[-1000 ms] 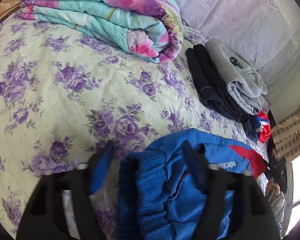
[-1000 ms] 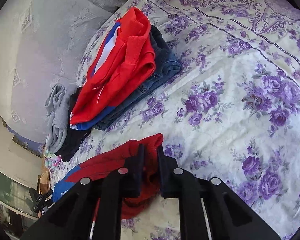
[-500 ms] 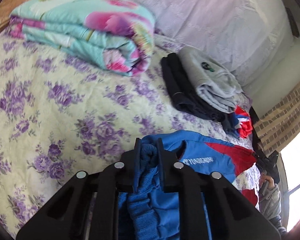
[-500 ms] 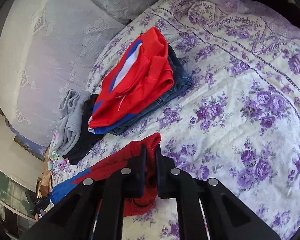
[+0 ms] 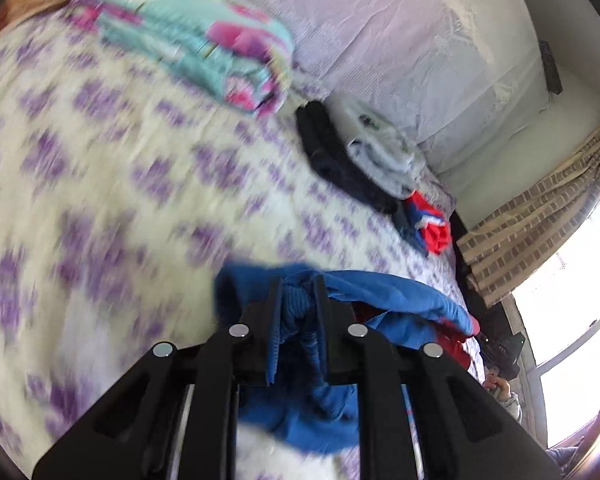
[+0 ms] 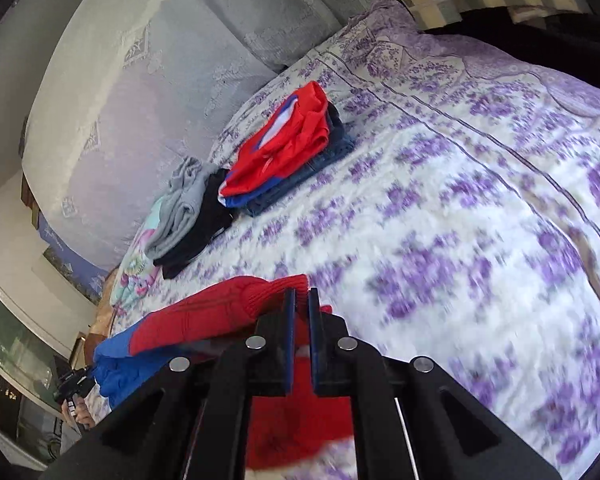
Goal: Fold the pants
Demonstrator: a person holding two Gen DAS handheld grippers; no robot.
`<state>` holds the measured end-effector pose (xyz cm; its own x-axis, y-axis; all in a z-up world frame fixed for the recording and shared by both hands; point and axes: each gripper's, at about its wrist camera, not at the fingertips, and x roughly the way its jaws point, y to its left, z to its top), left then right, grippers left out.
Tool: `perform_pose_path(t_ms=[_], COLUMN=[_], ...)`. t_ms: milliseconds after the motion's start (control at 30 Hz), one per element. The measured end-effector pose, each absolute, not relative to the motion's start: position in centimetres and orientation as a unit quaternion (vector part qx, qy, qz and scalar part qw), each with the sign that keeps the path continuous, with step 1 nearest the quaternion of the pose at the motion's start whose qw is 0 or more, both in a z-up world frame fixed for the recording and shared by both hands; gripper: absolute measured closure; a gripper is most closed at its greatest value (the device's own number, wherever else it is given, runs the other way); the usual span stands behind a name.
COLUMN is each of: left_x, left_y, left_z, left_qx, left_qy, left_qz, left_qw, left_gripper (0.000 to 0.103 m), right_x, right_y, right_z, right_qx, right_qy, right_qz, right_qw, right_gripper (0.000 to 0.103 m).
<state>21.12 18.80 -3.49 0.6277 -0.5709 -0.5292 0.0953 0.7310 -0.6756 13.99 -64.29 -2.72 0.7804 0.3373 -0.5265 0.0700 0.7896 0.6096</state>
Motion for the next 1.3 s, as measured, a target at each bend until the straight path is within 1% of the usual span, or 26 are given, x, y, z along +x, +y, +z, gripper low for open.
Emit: perform_pose_path(t_ms=[67, 167, 200, 233, 300, 333, 367, 400, 433, 500, 533, 567, 600, 767, 800, 833, 900, 967, 1100, 1233, 1300], left_x=[19.4, 17.8, 17.3, 16.7, 15.7, 15.0, 14.4, 13.8, 13.2, 12.5, 12.3, 12.4, 12.5, 14.3, 14.7, 15.0, 15.3, 15.6, 16.0, 16.4, 16.5], left_y=[20.2, 22.0, 22.2, 22.2, 21.8, 21.2, 20.6, 19.8, 18.9, 17.2, 16.1, 15.3, 14.6, 11.5, 11.1, 10.6, 10.2, 10.1, 10.4, 10.8, 11.1], left_z=[-5.7, -6.7, -6.6, -6.3, -5.4, -4.5, -3.6, -2.7, -1.7, -0.5, 0.0, 0.3, 0.3, -1.5, -2.0, -2.5, -3.2, -3.6, -4.2, -4.5, -4.5], left_qx=[-0.348, -0.394, -0.394, -0.386, -0.373, -0.361, -0.349, -0.338, -0.331, -0.325, -0.322, -0.323, -0.326, -0.350, -0.351, -0.352, -0.355, -0.359, -0.380, -0.386, -0.390], left_qy=[0.383, 0.371, 0.372, 0.372, 0.368, 0.361, 0.353, 0.346, 0.335, 0.320, 0.320, 0.323, 0.328, 0.368, 0.375, 0.381, 0.389, 0.389, 0.384, 0.391, 0.393], left_qz=[-0.197, -0.194, -0.181, -0.164, -0.149, -0.142, -0.135, -0.129, -0.124, -0.131, -0.142, -0.150, -0.155, -0.168, -0.163, -0.158, -0.153, -0.144, -0.139, -0.135, -0.133], left_qw=[0.833, 0.818, 0.821, 0.828, 0.839, 0.848, 0.858, 0.866, 0.873, 0.880, 0.879, 0.877, 0.873, 0.845, 0.843, 0.840, 0.836, 0.836, 0.830, 0.824, 0.822], left_gripper=[0.088, 0.086, 0.087, 0.087, 0.076, 0.059, 0.049, 0.028, 0.018, 0.014, 0.009, 0.007, 0.005, 0.005, 0.005, 0.005, 0.005, 0.005, 0.005, 0.005, 0.005], right_x=[11.3, 8.8, 8.4, 8.2, 8.1, 8.4, 8.9, 9.6, 10.2, 11.2, 11.7, 12.1, 12.2, 12.6, 12.4, 12.4, 12.1, 12.3, 13.2, 14.9, 15.7], right_y=[-65.4, -65.8, -65.3, -64.5, -62.2, -60.8, -59.8, -58.8, -58.2, -57.3, -57.1, -57.2, -57.1, -57.1, -57.0, -56.6, -56.3, -55.9, -55.2, -55.7, -55.8], right_z=[-4.2, -5.3, -5.3, -5.1, -4.2, -3.7, -3.6, -3.7, -3.8, -4.6, -5.1, -5.4, -5.8, -8.0, -7.7, -6.7, -4.8, -4.0, -5.2, -6.2, -6.8], right_qx=[0.351, 0.389, 0.411, 0.429, 0.447, 0.455, 0.460, 0.470, 0.480, 0.509, 0.516, 0.521, 0.527, 0.568, 0.572, 0.562, 0.543, 0.534, 0.536, 0.541, 0.554], right_qy=[0.314, 0.310, 0.310, 0.307, 0.288, 0.282, 0.287, 0.299, 0.308, 0.322, 0.332, 0.337, 0.343, 0.362, 0.360, 0.355, 0.338, 0.339, 0.367, 0.363, 0.359], right_qz=[0.063, 0.052, 0.067, 0.089, 0.122, 0.136, 0.141, 0.140, 0.137, 0.125, 0.115, 0.105, 0.094, 0.063, 0.062, 0.069, 0.077, 0.085, 0.075, 0.066, 0.056], right_qw=[0.880, 0.866, 0.855, 0.845, 0.838, 0.834, 0.828, 0.819, 0.810, 0.788, 0.781, 0.777, 0.772, 0.737, 0.734, 0.744, 0.765, 0.770, 0.757, 0.756, 0.749], right_gripper=[0.097, 0.097, 0.093, 0.092, 0.071, 0.054, 0.053, 0.053, 0.053, 0.053, 0.053, 0.053, 0.053, 0.051, 0.051, 0.048, 0.046, 0.040, 0.038, 0.038, 0.040])
